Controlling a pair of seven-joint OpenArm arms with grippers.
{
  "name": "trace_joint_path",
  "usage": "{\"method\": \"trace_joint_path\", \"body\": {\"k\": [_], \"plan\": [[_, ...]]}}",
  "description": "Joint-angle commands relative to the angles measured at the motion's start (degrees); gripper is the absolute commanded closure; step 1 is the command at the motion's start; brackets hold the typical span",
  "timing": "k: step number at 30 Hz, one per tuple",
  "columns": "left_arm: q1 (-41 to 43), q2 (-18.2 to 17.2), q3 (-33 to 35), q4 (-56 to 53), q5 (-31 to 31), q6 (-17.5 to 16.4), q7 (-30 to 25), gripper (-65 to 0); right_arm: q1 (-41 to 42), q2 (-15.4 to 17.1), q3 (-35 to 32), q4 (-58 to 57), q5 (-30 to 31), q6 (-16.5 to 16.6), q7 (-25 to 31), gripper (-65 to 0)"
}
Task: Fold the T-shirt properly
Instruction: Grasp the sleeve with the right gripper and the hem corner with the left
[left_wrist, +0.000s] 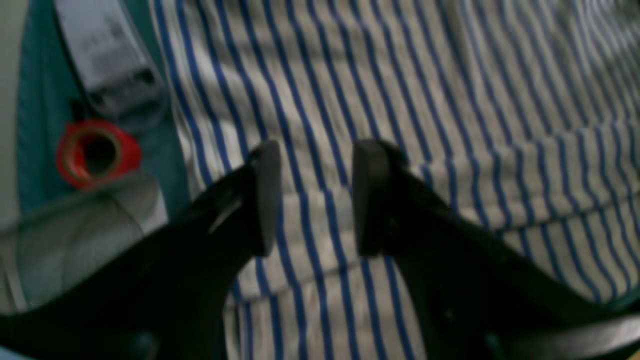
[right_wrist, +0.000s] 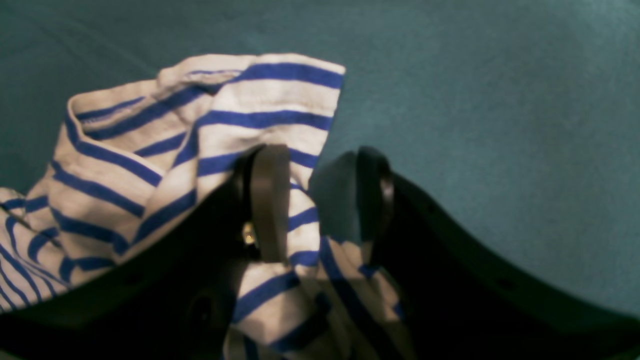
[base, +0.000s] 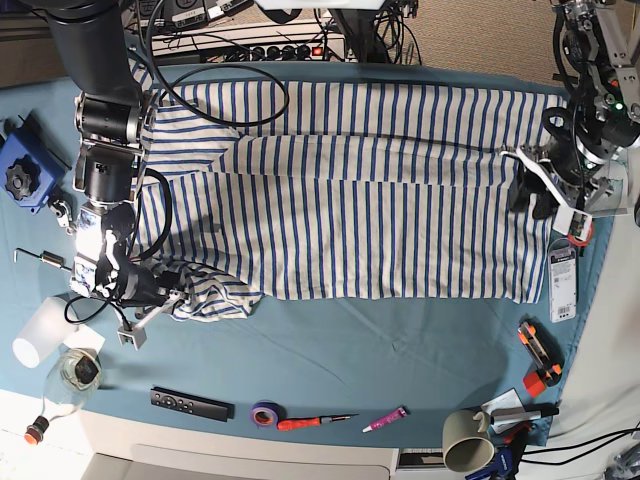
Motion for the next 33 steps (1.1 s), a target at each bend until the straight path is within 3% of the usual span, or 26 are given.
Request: {"method": "trace_joint_path", "body": {"k": [1,4,7,10,18,23,33], "plan": [[-1.6,-0.8,-0.3,0.8,-0.5,0.0,-1.7,-24.9,1.4,0.3,0.1,0.5,-0.7,0.0,-0.7,-22.7],[-4.8,-0.8,-0.2,0.6,1.8,0.1,-1.8,-24.9,1.4,0.4,0.1,0.5,-1.0,0.1,-2.0,-22.7],[-8.3,-0.8,0.0,-1.8,2.9,3.3,-3.5,-24.9,1.4,0.3,0.1,0.5,-1.0,0.1,-2.4,-22.7],[-12.8,-0.8,0.3,-8.0,2.9,3.6,-3.5,-24.9,1.4,0.3,0.1,0.5,-1.0,0.1,-2.4,-22.7],[-26.1,-0.8,3.3,-26.9,10.8,-1.4,-3.7,-24.9,1.4,0.4,0.1,0.5,-1.0,0.1,-2.5,-22.7],[-31.5,-0.8,9.4,-34.4,19.7,-1.5,-4.9,-24.9,1.4,0.3,0.1,0.5,-1.0,0.1,-3.1,-22.7],[-35.0,-1.0,22.7,-39.0,36.8,10.6,-9.2,-25.0,1.4,0.4,0.1,0.5,-1.0,0.2,-3.6,-22.7]]}}
